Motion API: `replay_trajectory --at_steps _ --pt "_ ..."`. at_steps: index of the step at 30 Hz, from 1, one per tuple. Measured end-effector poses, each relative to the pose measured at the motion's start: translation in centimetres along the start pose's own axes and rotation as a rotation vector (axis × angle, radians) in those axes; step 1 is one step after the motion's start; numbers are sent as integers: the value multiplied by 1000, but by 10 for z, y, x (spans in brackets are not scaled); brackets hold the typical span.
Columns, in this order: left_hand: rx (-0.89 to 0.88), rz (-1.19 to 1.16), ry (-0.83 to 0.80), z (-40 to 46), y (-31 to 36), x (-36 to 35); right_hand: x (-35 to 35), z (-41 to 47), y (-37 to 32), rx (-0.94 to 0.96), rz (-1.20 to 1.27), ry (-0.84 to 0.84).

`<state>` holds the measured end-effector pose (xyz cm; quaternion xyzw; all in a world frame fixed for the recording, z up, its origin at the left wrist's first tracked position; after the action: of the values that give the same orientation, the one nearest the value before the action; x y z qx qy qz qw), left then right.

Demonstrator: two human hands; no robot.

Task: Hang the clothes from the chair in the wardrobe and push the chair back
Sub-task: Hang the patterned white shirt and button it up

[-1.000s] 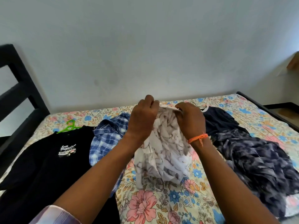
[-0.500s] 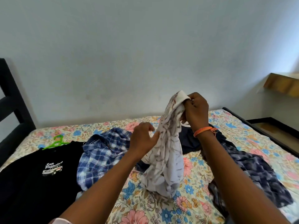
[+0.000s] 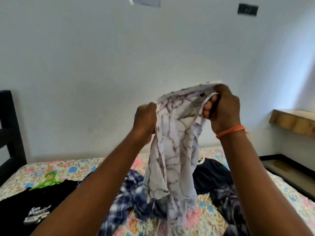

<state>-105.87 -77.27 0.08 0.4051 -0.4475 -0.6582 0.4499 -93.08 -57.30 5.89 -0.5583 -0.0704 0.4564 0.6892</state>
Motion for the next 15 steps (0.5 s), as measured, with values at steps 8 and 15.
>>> replay_trajectory --at_steps 8,15 --pt "-8 -92 -145 65 139 -44 -69 83 -111 405 -122 65" --pt "64 377 -55 108 -26 -54 -21 150 62 34 -792 -85"
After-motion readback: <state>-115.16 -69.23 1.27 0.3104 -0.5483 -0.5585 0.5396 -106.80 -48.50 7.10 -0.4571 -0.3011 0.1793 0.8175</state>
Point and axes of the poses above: each hand's wrist, its own z-axis towards the middle knuckle, its own x-axis out of the back of the hand, y = z × x, the point moved 10 cm from there along z, towards the middle knuckle
